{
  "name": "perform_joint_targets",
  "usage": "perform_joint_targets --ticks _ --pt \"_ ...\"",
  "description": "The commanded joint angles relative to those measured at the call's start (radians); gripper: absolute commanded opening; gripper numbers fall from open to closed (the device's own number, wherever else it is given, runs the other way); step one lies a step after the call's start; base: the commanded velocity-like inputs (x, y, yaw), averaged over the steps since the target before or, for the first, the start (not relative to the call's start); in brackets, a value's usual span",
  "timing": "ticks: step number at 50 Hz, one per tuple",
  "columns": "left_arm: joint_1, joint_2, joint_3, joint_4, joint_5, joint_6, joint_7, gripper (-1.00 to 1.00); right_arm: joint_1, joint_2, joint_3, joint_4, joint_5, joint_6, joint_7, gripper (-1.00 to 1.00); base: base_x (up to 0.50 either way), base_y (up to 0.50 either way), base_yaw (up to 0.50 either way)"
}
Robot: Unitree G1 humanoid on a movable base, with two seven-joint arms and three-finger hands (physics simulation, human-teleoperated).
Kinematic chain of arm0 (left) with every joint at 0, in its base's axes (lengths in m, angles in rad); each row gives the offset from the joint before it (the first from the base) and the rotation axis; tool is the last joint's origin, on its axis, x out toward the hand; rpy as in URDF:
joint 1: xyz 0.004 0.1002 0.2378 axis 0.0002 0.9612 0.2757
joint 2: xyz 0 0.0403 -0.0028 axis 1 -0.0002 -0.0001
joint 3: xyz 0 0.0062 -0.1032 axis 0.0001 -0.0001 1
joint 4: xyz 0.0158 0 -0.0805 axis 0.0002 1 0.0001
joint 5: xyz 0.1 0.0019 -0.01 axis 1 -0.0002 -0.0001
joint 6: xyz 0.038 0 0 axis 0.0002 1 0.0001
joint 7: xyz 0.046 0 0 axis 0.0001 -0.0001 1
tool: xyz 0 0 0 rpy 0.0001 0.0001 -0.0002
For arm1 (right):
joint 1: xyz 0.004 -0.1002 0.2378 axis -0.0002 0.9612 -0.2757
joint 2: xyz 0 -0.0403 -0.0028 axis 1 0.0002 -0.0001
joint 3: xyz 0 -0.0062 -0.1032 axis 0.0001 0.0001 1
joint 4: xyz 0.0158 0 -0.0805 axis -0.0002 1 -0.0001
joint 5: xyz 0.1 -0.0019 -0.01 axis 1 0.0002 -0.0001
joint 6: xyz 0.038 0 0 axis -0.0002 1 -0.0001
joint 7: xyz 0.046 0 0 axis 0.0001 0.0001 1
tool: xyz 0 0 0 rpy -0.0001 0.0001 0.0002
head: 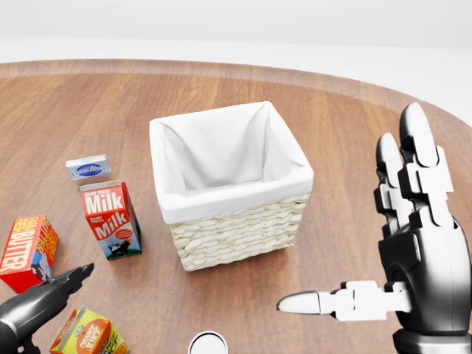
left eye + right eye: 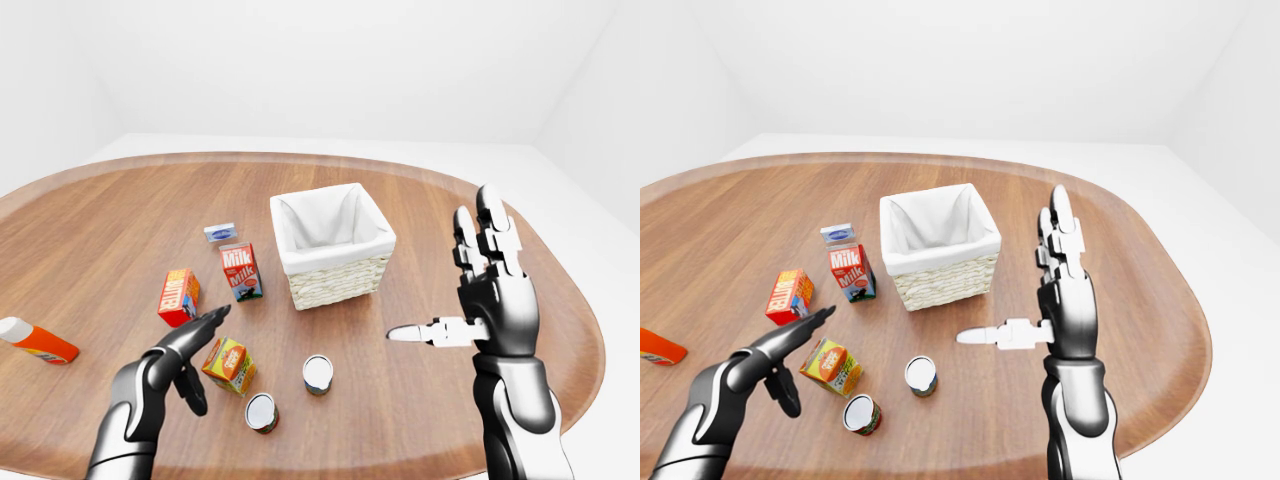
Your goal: Pick up the orange juice, and put it in the basket.
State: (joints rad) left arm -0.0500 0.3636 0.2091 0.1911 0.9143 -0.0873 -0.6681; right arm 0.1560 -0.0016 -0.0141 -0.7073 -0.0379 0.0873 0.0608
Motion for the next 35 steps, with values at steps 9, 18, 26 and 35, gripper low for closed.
perform_joint_targets --ticks 9,18,26,35 --pt "-0.026 -0.021 -0.060 0.087 0.018 0.000 0.032 1.00 -0.009 0.002 -0.014 -0.003 0.012 0.000 -0.003 1.00 0.00 0.00 0.00" --pt "-0.057 -0.049 -0.104 0.142 -0.018 0.000 0.068 -1.00 -0.017 0.001 -0.025 -0.002 0.016 0.000 -0.009 1.00 0.00 0.00 0.00" --pt "-0.075 -0.037 -0.099 0.166 -0.033 0.000 0.104 -1.00 -0.017 0.000 -0.025 0.003 0.015 0.000 -0.009 1.00 0.00 0.00 0.00" --pt "-0.091 -0.009 -0.083 0.203 -0.042 0.000 0.132 -1.00 -0.009 0.001 -0.015 0.006 0.010 0.000 -0.008 1.00 0.00 0.00 0.00"
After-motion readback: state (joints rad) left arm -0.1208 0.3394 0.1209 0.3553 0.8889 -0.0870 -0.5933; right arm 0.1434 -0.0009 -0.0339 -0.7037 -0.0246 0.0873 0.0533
